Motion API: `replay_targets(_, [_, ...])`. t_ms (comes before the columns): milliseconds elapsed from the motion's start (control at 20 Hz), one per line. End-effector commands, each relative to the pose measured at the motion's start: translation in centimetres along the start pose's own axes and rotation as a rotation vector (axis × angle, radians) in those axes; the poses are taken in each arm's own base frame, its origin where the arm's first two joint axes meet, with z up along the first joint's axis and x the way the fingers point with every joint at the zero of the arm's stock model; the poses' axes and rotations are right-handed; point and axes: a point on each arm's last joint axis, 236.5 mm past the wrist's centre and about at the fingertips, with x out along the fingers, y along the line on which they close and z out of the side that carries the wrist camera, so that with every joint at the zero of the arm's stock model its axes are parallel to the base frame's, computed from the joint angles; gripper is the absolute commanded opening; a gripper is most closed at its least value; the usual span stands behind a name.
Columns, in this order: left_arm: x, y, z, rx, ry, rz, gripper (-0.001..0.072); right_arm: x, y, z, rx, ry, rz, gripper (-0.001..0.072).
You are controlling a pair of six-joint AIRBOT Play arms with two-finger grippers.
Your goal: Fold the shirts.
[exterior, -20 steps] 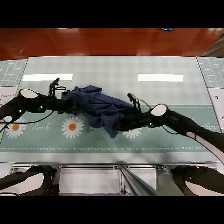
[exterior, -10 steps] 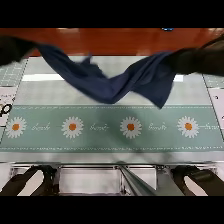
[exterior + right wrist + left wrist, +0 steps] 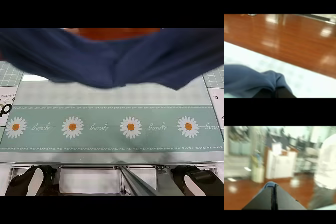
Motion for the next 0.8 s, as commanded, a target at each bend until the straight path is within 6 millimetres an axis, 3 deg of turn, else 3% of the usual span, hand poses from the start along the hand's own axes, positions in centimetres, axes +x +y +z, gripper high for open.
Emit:
replay_targets(0, [-3.4, -0.5, 1.2, 0.133, -0.009, 0.161, 0.0021, -3.5, -1.0, -3.4, 0.043, 0.112, -0.078, 0.0025])
replay_targets(150, [-3.5, 2.0, -2.5, 0.076, 0.114, 0.230, 0.0021, -4.0, -2.1, -6.8, 0.106, 0.217, -0.138, 0.0025])
replay_targets(300, [-1.8, 5.8, -8.5, -0.099, 0.231, 0.237, 0.0021, -0.9, -2.2, -11.8, 0.155, 0.362, -0.130, 0.0025])
replay_targets(450, [-0.4, 10.5, -17.8, -0.318, 0.394, 0.253, 0.0021, 4.0, -2.7, -18.7, 0.192, 0.560, -0.122, 0.0025])
replay_targets(550, [0.1, 13.0, -25.4, -0.438, 0.527, 0.249, 0.0021, 8.1, -3.4, -22.8, 0.203, 0.636, -0.128, 0.0025])
replay_targets(750, [2.8, 16.9, -39.5, -0.610, 0.708, 0.287, 0.0022, 17.6, -5.7, -28.7, 0.208, 0.781, -0.147, 0.0025])
